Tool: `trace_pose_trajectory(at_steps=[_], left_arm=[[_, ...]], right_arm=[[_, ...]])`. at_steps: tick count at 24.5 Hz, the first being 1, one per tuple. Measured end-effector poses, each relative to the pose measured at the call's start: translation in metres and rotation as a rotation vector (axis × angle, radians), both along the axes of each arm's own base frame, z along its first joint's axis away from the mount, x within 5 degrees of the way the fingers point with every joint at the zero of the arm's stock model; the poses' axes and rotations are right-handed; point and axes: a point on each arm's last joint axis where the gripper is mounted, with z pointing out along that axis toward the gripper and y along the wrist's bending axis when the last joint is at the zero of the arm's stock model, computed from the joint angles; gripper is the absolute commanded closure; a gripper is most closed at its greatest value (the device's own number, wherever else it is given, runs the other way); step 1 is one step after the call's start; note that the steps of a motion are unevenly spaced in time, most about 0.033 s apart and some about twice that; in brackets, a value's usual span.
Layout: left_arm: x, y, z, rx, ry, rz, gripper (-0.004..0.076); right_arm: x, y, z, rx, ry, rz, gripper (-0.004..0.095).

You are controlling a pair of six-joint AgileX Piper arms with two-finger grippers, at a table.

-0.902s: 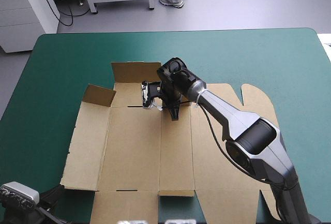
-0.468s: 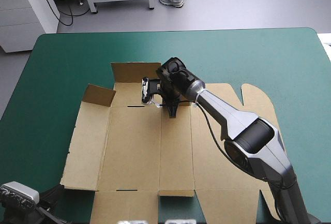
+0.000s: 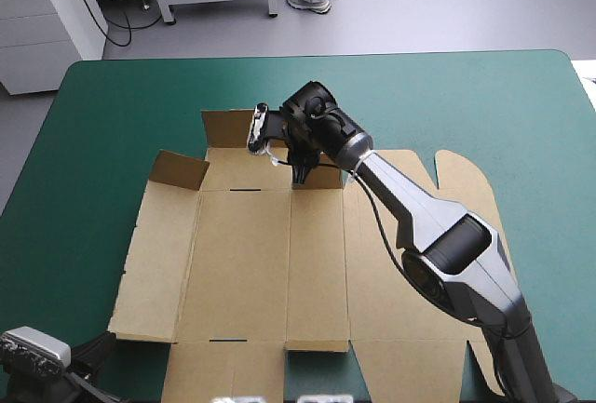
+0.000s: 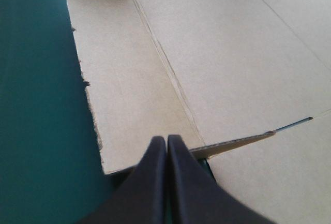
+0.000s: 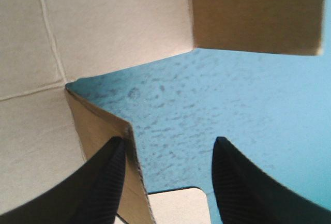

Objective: Fold the box

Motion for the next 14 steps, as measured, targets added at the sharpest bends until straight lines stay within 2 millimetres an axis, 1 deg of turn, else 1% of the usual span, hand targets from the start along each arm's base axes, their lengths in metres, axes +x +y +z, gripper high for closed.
trace_pose_trajectory(at_steps=[4,9,10,11,12,13,14], left_arm=[[0.0,0.0,0.0,0.0,0.0,0.0,0.0733],[0.0,0.0,0.0,0.0,0.0,0.0,0.0732],[0.0,0.0,0.0,0.0,0.0,0.0,0.0732],[0.0,0.0,0.0,0.0,0.0,0.0,0.0732],[0.0,0.0,0.0,0.0,0.0,0.0,0.0732],[0.0,0.0,0.0,0.0,0.0,0.0,0.0732],[0.0,0.0,0.0,0.0,0.0,0.0,0.0732]], right_arm=[[-0.002,-0.001,0.023,0.085,-0.035,-0.051,0.0443],[-0.023,-0.011,0.069,0.243,-0.049,-0.119,0.0451],[-0.028,-0.016,0.081,0.276,-0.058,-0.134,0.0499],[-0.042,-0.025,0.106,0.343,-0.081,-0.163,0.0586],[-0.055,-0.036,0.127,0.391,-0.101,-0.185,0.0627],[-0.064,-0.043,0.138,0.413,-0.11,-0.196,0.0733],[-0.081,-0.057,0.156,0.451,-0.123,-0.218,0.0775]])
